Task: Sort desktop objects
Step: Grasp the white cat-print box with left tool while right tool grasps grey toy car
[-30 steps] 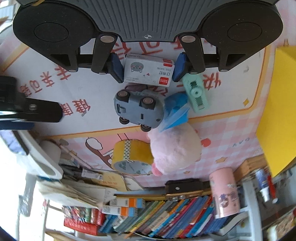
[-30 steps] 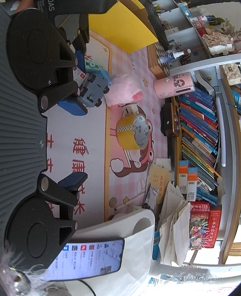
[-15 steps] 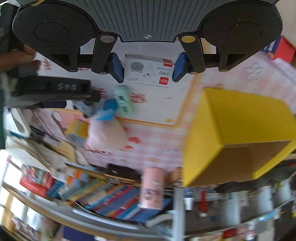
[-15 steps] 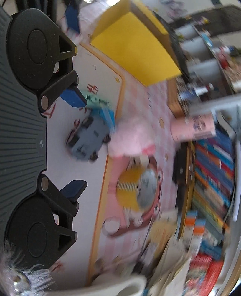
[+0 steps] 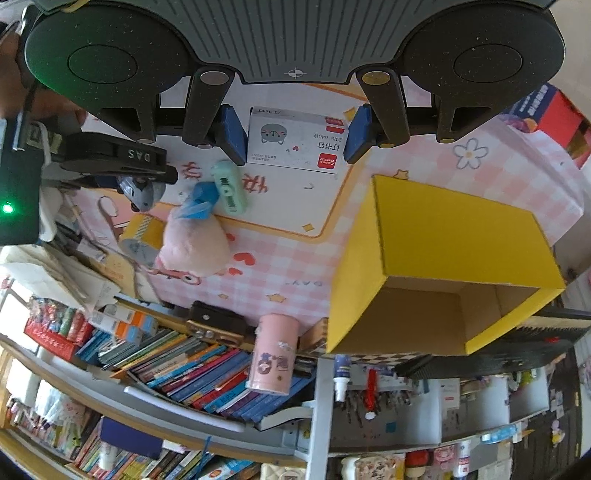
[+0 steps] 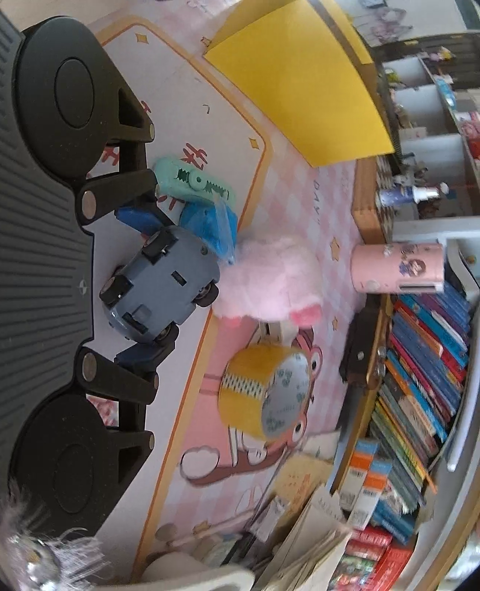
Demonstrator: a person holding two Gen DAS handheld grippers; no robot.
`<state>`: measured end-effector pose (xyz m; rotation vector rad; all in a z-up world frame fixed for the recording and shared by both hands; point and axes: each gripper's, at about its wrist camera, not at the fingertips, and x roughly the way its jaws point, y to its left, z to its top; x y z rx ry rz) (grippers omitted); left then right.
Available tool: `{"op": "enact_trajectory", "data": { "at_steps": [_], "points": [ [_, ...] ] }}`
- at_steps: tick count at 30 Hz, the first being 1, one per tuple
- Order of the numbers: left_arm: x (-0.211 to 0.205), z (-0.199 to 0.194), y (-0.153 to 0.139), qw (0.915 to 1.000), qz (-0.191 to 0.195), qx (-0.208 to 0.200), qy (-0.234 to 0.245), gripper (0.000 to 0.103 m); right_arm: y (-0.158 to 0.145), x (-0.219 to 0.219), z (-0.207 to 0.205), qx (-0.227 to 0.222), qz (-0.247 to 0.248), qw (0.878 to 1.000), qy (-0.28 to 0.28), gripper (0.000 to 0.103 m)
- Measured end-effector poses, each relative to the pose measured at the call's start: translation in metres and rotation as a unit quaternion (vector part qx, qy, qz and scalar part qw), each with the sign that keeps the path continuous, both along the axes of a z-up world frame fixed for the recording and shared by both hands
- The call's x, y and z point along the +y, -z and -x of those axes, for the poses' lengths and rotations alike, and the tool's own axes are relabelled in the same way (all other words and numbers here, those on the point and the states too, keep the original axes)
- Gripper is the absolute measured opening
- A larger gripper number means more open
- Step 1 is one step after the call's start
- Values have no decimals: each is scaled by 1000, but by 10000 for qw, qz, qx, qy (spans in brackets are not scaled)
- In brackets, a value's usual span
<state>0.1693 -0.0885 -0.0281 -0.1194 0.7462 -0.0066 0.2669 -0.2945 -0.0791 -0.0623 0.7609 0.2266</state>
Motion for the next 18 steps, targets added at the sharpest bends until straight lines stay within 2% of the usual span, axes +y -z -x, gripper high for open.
{"op": "enact_trajectory", "data": {
  "at_steps": [10,18],
  "points": [
    [-2,3,-7,9986,451,-135,230,56,-37,-22,44,-8,-567,9970,534,57],
    [6,14,-10,9972,438,-245,551,56,-51,-1,83,-140,-395,9978,517,57]
  ]
}}
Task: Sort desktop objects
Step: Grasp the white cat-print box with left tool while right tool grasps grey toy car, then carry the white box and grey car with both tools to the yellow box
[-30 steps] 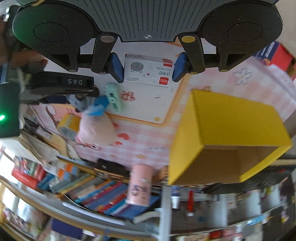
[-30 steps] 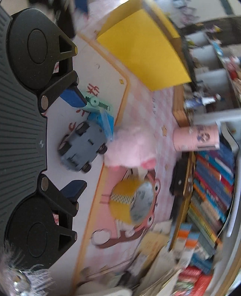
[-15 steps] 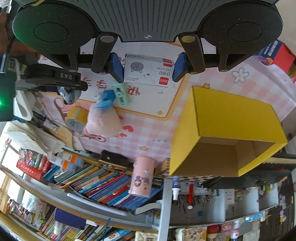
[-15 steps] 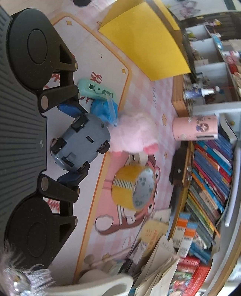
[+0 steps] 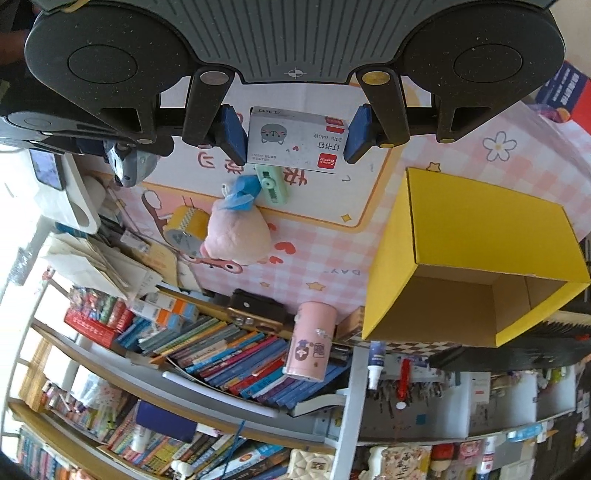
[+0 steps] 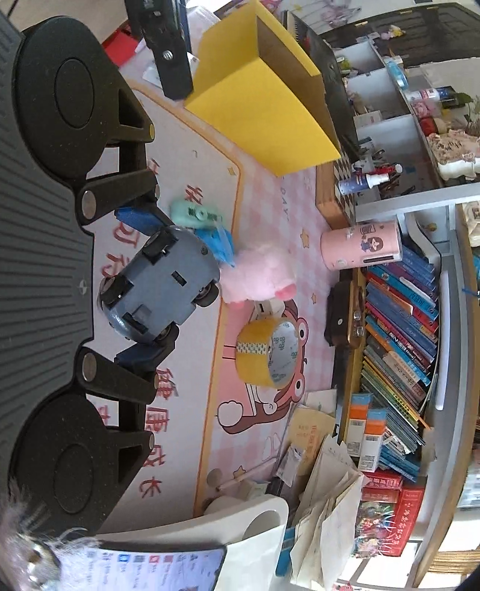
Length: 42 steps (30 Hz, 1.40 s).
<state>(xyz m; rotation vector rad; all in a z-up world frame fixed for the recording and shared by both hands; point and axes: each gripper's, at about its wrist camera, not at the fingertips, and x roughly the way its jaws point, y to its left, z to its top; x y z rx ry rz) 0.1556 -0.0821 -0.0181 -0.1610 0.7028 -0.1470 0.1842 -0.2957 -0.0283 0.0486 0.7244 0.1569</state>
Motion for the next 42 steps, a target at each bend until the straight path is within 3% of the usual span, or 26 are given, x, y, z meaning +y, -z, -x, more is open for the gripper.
{"op": "enact_trajectory", "data": {
  "at_steps": [10,27,42],
  "points": [
    [41,27,-8,9980,-77,-250,582,56,-14,48,47,-136,111,9990,404,57],
    [173,119,0,9989,-394,-37,232,56,-1,183,135,114,-171,9993,321,57],
    [202,144,2,9990,-358,-20,272,56,-2,220,170,204,-194,9992,284,57]
  ]
}}
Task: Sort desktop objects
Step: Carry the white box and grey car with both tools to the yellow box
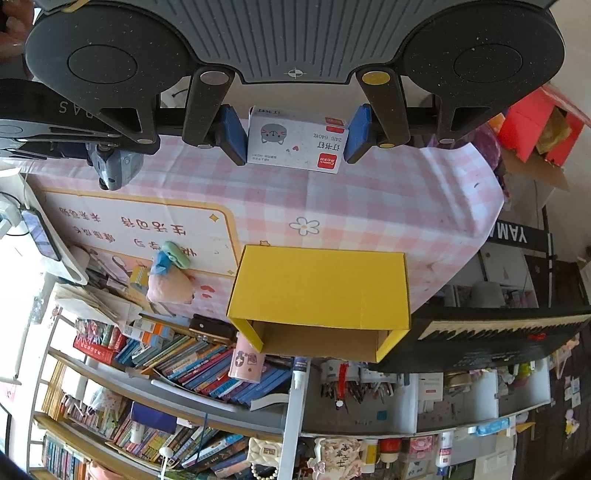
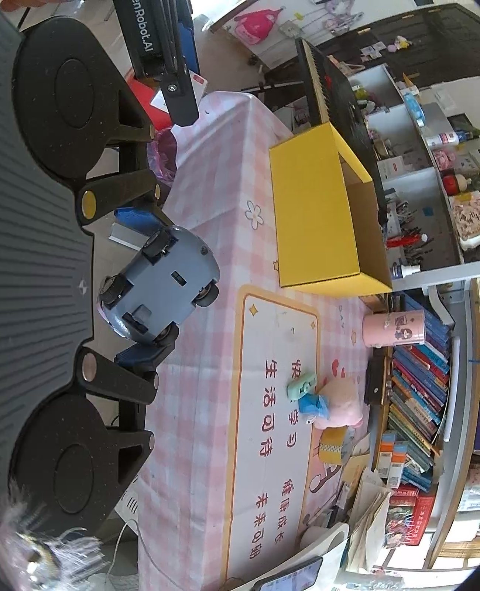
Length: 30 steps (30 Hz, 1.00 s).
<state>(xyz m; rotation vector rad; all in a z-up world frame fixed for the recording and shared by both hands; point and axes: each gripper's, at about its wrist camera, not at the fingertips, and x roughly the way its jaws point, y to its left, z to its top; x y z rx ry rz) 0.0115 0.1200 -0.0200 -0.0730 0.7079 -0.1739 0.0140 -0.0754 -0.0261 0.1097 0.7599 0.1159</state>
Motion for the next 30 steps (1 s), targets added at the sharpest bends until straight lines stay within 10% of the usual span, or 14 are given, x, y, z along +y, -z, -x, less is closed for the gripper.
{"op": "enact_trajectory", "data": {
  "at_steps": [30],
  "points": [
    [38,13,-5,9988,2,-178,-463,56,-6,50,-4,-50,123,9959,-898,57]
  ]
}}
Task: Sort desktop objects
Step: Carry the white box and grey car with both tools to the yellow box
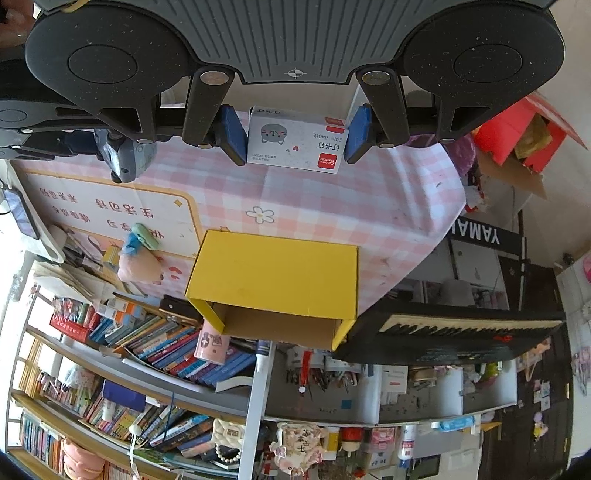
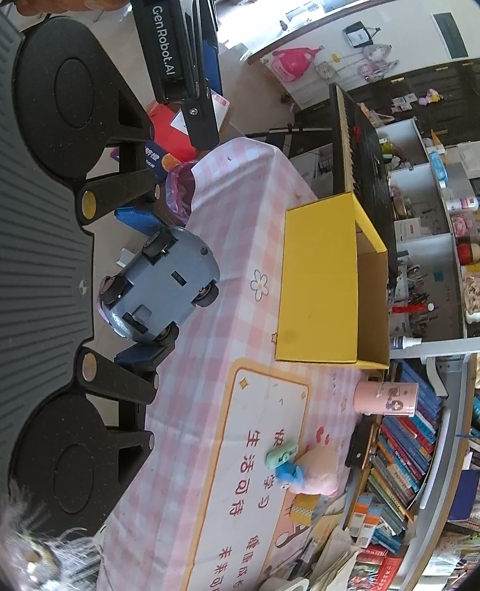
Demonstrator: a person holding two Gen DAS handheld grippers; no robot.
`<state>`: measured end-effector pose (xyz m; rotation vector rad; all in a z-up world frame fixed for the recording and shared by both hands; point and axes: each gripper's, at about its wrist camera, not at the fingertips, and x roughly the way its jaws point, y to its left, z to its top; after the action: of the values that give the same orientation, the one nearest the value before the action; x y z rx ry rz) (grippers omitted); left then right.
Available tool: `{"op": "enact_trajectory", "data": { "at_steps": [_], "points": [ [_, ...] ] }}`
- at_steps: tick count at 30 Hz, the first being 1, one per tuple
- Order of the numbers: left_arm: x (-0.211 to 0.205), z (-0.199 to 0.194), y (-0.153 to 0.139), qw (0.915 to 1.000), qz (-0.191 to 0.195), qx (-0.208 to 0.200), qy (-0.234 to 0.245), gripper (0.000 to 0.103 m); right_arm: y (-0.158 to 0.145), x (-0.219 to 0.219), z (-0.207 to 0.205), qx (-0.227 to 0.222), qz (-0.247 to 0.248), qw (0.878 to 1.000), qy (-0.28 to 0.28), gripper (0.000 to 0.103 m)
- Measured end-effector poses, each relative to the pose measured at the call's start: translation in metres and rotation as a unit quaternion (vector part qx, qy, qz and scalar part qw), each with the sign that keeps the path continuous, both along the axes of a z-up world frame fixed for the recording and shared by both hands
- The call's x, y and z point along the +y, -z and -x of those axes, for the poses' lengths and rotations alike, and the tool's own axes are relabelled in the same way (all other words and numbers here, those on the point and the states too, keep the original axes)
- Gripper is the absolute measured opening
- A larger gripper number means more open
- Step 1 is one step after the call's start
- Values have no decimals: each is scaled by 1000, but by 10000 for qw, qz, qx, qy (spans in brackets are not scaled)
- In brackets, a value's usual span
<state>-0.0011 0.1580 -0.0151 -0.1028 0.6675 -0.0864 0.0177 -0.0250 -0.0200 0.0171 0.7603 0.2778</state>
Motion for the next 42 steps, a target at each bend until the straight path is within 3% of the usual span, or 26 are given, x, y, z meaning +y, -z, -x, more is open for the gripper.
{"op": "enact_trajectory", "data": {
  "at_steps": [33,42],
  "points": [
    [3,-44,5,9998,53,29,166,56,7,12,-45,82,4,10000,-8,57],
    [-8,-74,-15,9987,-46,-466,220,56,-7,9,-76,-343,-85,9993,-102,57]
  ]
}}
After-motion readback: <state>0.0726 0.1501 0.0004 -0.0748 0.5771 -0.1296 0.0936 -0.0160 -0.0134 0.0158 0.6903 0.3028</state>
